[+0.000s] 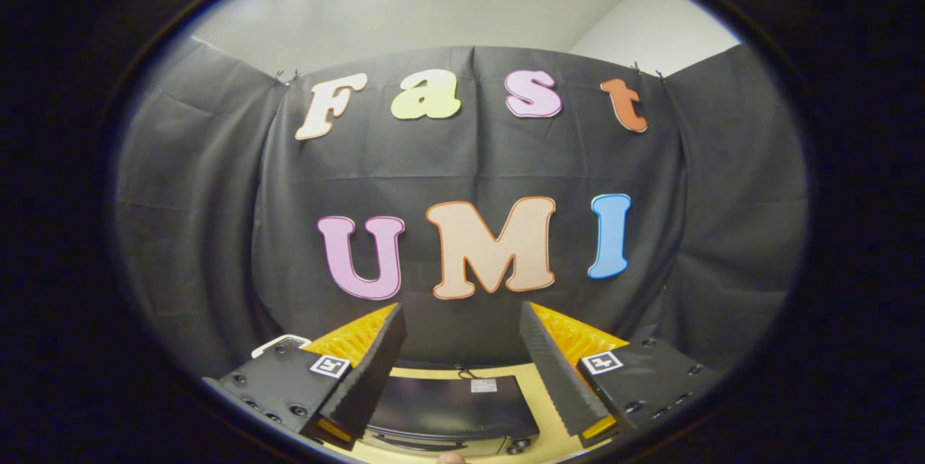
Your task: Open the toaster oven, put the food inside, and close the toaster oven door.
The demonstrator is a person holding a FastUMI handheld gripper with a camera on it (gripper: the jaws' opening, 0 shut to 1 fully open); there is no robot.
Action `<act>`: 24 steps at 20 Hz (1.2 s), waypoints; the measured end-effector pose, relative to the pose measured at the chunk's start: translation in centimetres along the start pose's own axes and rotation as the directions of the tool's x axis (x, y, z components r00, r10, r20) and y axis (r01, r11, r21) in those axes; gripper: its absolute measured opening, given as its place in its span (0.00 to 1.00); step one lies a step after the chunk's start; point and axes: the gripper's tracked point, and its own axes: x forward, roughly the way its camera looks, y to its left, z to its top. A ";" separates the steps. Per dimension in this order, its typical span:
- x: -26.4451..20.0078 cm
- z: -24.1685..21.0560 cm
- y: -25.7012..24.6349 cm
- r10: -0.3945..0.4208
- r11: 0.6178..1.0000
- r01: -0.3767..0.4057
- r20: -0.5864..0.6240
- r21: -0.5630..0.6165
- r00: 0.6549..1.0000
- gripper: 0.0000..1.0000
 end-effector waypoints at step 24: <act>2.4 -16.8 3.9 -0.015 0.999 0.024 -0.251 0.034 0.968 1.00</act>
